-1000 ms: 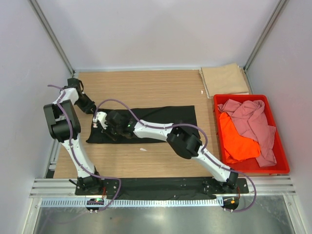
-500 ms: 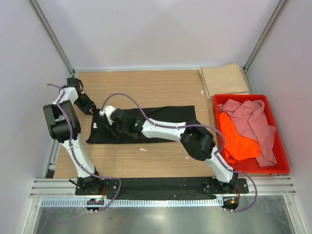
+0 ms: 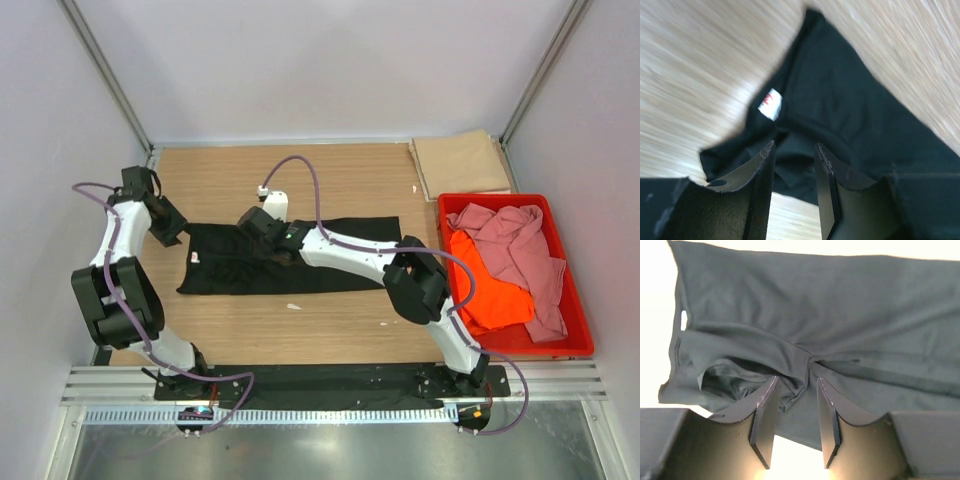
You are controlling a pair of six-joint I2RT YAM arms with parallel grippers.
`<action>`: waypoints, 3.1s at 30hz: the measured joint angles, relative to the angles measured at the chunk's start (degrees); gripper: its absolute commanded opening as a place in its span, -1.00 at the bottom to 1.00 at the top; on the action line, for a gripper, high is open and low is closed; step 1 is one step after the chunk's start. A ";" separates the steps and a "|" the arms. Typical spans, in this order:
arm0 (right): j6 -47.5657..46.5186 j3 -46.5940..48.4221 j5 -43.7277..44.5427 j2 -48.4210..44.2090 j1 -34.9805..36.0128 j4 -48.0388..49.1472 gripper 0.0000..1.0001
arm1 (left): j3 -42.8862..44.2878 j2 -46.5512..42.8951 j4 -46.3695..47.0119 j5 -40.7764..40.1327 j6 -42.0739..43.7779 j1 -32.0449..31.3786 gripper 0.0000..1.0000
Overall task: Fold and stack the t-shirts
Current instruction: Fold the tshirt
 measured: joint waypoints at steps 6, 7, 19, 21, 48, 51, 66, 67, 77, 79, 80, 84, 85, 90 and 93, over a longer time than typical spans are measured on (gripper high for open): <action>11.08 0.72 -2.97 0.52 -1.16 -3.48 -0.23 | -10.86 -6.27 1.18 5.18 -2.45 -0.07 -0.22; 12.20 0.90 -3.48 0.85 -1.25 -3.43 -0.23 | -12.11 -6.27 1.31 5.66 -2.82 -0.07 -0.22; 19.08 0.87 -7.54 4.31 -1.29 -3.06 -0.24 | -18.60 -6.21 6.34 10.56 -6.08 -0.07 -0.25; 20.17 0.79 -8.20 4.31 -1.29 -2.58 -0.24 | -18.88 -6.16 6.82 10.88 -6.43 -0.07 -0.26; 27.67 -6.75 -11.52 4.87 -1.31 5.79 -0.39 | -23.47 -6.14 11.52 11.28 -8.00 -0.07 -0.79; 27.85 -7.06 -11.52 4.87 -1.31 6.29 -0.52 | -23.52 -6.14 11.69 11.39 -7.98 -0.07 -0.98; 27.50 -12.13 -11.39 2.60 -1.81 9.53 -0.98 | -22.69 -8.20 7.02 6.56 -6.14 -0.07 -1.00; 27.47 -12.74 -11.34 2.23 -1.86 9.66 -0.97 | -22.43 -8.90 6.49 6.05 -6.05 -0.07 -1.00; 27.10 -15.93 -12.52 0.74 -2.10 12.28 -0.90 | -21.77 -11.93 4.55 3.78 -4.57 -0.07 -0.95; 26.91 -17.03 -12.94 0.31 -2.14 13.51 -0.76 | -21.79 -11.93 4.42 4.00 -4.22 -0.07 -0.61; 26.73 -17.44 -13.14 0.13 -2.16 14.12 -0.66 | -21.81 -11.93 4.39 4.28 -3.63 -0.07 -0.53; 26.01 -17.84 -13.86 -0.02 -2.19 15.37 -0.56 | -23.10 -12.96 4.98 6.01 -3.32 -0.07 -0.31; 25.94 -17.84 -13.99 -0.02 -2.21 15.52 -0.55 | -23.98 -13.55 5.20 6.71 -3.37 -0.07 -0.27; 25.99 -17.88 -14.91 -0.02 -2.21 15.98 -0.50 | -26.99 -13.97 6.49 9.92 -3.80 -0.07 -0.27; 26.10 -18.05 -15.47 -0.02 -2.21 16.39 -0.51 | -27.98 -13.64 7.30 10.82 -4.00 -0.07 -0.30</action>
